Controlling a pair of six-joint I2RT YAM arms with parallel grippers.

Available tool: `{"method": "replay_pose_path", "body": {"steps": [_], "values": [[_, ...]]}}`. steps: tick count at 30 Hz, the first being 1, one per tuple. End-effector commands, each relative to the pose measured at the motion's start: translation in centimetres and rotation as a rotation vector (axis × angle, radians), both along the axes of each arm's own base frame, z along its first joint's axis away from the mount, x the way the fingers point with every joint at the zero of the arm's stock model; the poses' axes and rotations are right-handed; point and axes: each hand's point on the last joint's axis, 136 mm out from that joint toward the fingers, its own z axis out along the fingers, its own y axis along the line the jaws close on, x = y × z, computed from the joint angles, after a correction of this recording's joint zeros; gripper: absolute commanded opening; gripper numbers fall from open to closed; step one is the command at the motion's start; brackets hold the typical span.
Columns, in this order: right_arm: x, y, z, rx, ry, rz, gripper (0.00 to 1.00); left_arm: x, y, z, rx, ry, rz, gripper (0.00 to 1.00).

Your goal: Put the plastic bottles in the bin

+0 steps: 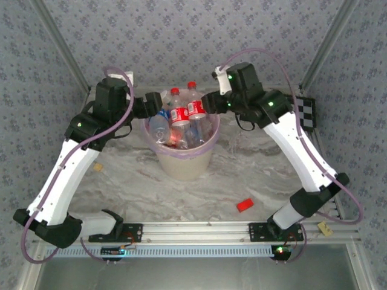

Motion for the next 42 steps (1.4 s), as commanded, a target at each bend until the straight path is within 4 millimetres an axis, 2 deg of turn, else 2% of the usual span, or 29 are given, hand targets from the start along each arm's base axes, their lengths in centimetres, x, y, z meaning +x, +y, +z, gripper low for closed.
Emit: {"method": "replay_pose_path", "body": {"steps": [1,4,6,7,10,11,15,18,23,29,33,39,42], "values": [[-0.6,-2.2,1.4,0.009,-0.025,-0.029,0.61,-0.3,2.4,1.0,0.064,-0.027,0.058,0.9],[-0.2,-5.4,0.6,0.011,-0.021,-0.102,0.63,-0.8,5.4,1.3,0.114,-0.052,0.149,0.93],[0.1,-7.9,-0.7,-0.025,-0.019,-0.164,0.67,-0.9,7.8,0.6,0.178,-0.052,0.23,0.96],[0.3,-9.4,-1.8,-0.051,-0.006,-0.204,0.7,-0.9,9.2,-0.3,0.206,-0.038,0.277,0.99],[0.6,-12.7,-4.7,-0.09,-0.012,-0.276,0.96,-0.6,12.9,-3.6,0.248,0.012,0.397,1.0],[0.6,-13.7,-5.9,-0.093,-0.023,-0.301,1.0,-0.6,14.2,-4.8,0.253,0.029,0.443,1.0],[0.9,-17.4,-9.1,-0.086,-0.093,-0.435,1.0,-0.9,18.6,-9.0,0.254,0.034,0.607,1.0],[0.7,-19.6,-12.9,-0.121,-0.127,-0.506,1.0,-1.3,20.8,-12.8,0.228,0.027,0.686,1.0],[0.2,-22.4,-19.8,-0.199,-0.057,-0.601,1.0,-0.9,21.8,-19.8,0.291,0.075,0.702,1.0],[0.4,-24.6,-24.8,-0.26,-0.074,-0.671,1.0,0.8,21.7,-24.7,0.351,0.036,0.651,1.0],[0.8,-25.5,-26.7,-0.23,-0.102,-0.722,1.0,2.0,21.6,-26.6,0.383,0.019,0.622,1.0],[1.7,-26.8,-28.2,-0.19,-0.197,-0.773,1.0,4.4,21.4,-28.3,0.391,-0.061,0.593,1.0],[2.4,-27.6,-28.0,-0.166,-0.232,-0.803,1.0,6.0,21.1,-28.8,0.387,-0.056,0.552,1.0]]}}
